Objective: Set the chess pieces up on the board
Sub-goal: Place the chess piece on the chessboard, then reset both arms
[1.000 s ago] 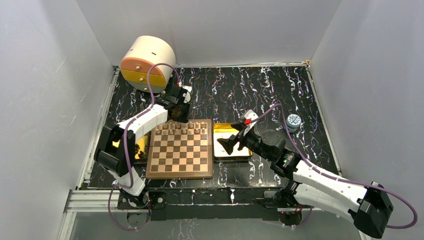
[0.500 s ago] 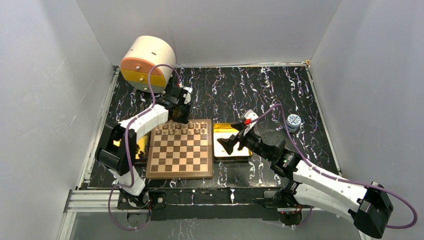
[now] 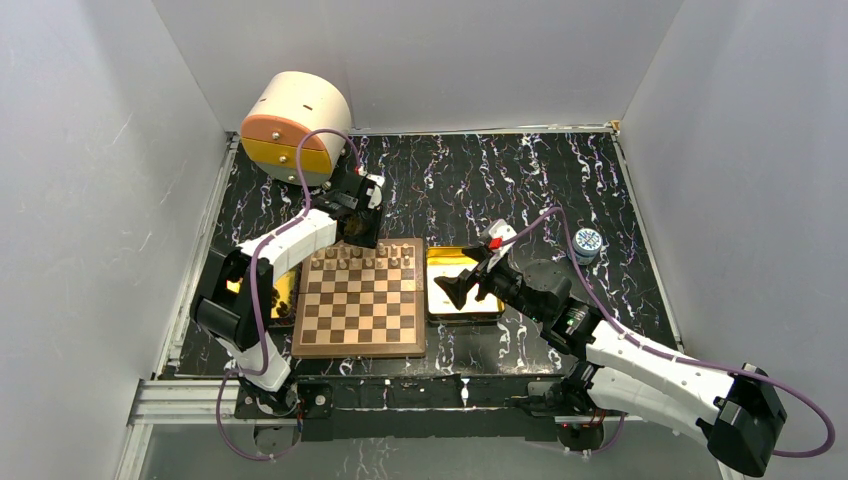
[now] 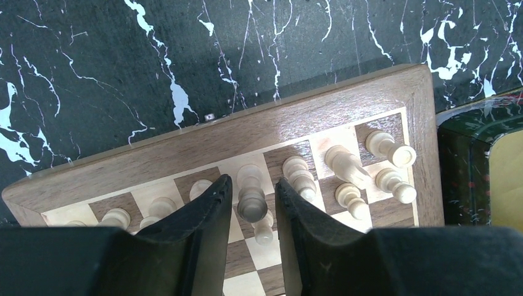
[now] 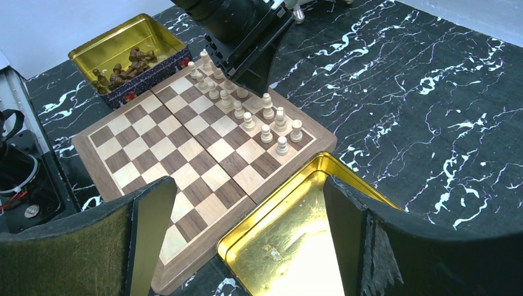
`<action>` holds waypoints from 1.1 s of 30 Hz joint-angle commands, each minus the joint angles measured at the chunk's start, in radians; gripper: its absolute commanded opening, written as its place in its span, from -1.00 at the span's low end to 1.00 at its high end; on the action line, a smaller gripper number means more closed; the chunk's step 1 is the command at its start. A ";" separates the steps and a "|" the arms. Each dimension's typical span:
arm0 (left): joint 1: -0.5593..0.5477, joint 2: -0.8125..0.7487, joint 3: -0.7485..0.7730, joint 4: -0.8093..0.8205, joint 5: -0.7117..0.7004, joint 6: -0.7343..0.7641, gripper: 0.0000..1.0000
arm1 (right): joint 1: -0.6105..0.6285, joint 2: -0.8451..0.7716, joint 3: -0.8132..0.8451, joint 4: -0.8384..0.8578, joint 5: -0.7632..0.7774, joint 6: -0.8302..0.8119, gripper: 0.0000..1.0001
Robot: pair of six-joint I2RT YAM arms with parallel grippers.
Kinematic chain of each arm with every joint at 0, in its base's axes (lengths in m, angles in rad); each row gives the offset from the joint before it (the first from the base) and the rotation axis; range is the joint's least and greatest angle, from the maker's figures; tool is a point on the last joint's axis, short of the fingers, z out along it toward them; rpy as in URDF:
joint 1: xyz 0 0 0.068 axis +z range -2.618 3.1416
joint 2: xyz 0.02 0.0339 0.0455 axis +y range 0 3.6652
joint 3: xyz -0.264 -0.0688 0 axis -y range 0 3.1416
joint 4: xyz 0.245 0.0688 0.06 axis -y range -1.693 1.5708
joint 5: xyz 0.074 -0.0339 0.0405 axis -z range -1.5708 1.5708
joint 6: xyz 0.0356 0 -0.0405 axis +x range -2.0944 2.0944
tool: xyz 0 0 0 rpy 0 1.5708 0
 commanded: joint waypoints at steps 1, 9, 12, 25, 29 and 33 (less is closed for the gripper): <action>-0.002 -0.049 0.021 -0.018 0.007 -0.003 -0.38 | -0.002 0.005 -0.006 0.055 0.023 -0.010 0.97; -0.001 -0.127 0.077 -0.024 0.017 -0.050 -0.34 | -0.003 0.028 0.003 0.013 0.055 0.071 0.97; -0.001 -0.171 0.098 -0.023 0.023 -0.067 -0.33 | -0.002 0.032 0.015 -0.017 0.074 0.097 0.97; -0.001 -0.418 0.122 -0.013 0.127 -0.128 -0.02 | -0.003 0.063 0.227 -0.397 0.294 0.321 0.97; -0.001 -0.499 0.053 -0.001 0.166 -0.167 0.78 | -0.003 0.067 0.285 -0.517 0.350 0.408 0.97; -0.001 -0.563 -0.024 0.017 0.225 -0.198 0.79 | -0.003 0.057 0.316 -0.590 0.372 0.464 0.97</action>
